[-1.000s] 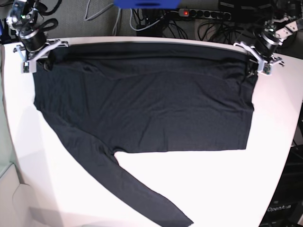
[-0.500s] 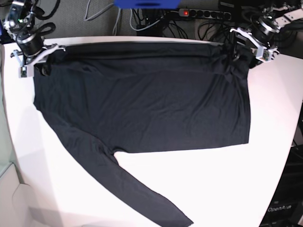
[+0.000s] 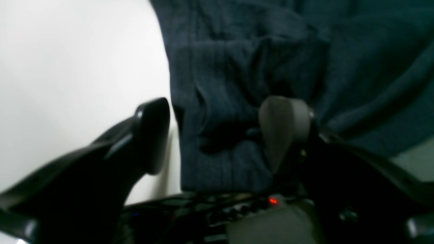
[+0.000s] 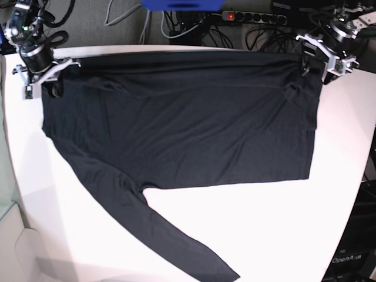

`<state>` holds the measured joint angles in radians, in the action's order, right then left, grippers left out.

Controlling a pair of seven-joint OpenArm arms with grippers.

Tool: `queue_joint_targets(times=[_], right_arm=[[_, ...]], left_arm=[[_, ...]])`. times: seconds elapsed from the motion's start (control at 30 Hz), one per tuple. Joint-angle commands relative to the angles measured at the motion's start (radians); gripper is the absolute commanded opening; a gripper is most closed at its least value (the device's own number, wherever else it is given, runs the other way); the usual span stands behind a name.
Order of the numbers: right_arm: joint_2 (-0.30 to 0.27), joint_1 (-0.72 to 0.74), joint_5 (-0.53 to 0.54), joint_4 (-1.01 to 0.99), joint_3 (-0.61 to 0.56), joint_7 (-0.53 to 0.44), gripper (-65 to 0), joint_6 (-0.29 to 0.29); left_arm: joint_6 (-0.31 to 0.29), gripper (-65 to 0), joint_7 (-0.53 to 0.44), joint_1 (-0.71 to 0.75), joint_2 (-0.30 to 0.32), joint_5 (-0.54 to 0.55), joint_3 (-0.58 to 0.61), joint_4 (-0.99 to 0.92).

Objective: Fold the T-shirt properly
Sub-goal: 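Lift the collar edge and carry both grippers toward the hem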

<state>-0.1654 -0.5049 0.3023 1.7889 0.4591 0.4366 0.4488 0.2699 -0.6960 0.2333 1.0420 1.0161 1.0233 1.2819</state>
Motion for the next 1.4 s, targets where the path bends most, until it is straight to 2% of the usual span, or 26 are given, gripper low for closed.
queue_joint_targets(times=[0.0, 0.13, 0.57, 1.0, 1.2, 1.37], right_arm=[[-0.01, -0.002, 0.01, 0.016, 0.007, -0.023, -53.5, -0.003], [-0.01, -0.002, 0.01, 0.016, 0.007, -0.023, -53.5, -0.003], [-0.007, -0.002, 0.01, 0.013, 0.005, -0.023, -53.5, -0.003], [-0.007, -0.005, 0.01, 0.012, 0.005, -0.023, -53.5, -0.003], [-0.009, -0.005, 0.01, 0.012, 0.005, -0.023, -53.5, -0.003], [-0.018, 0.009, 0.01, 0.016, 0.005, -0.022, -53.5, -0.003]], left_arm=[[0.045, -22.7, 0.02, 0.01, 0.025, 0.019, 0.004, -0.008], [0.084, -22.7, -0.012, 0.011, 0.027, 0.019, 0.007, -0.008], [0.088, -22.7, -0.017, -0.038, 0.016, 0.019, 0.002, 0.011], [0.088, -22.7, -0.018, -0.07, 0.025, 0.014, 0.002, 0.161], [0.09, -22.7, -0.146, -0.061, 0.044, 0.02, 0.01, 0.161], [0.09, -22.7, -0.169, -0.067, 0.054, 0.022, 0.005, 0.176]])
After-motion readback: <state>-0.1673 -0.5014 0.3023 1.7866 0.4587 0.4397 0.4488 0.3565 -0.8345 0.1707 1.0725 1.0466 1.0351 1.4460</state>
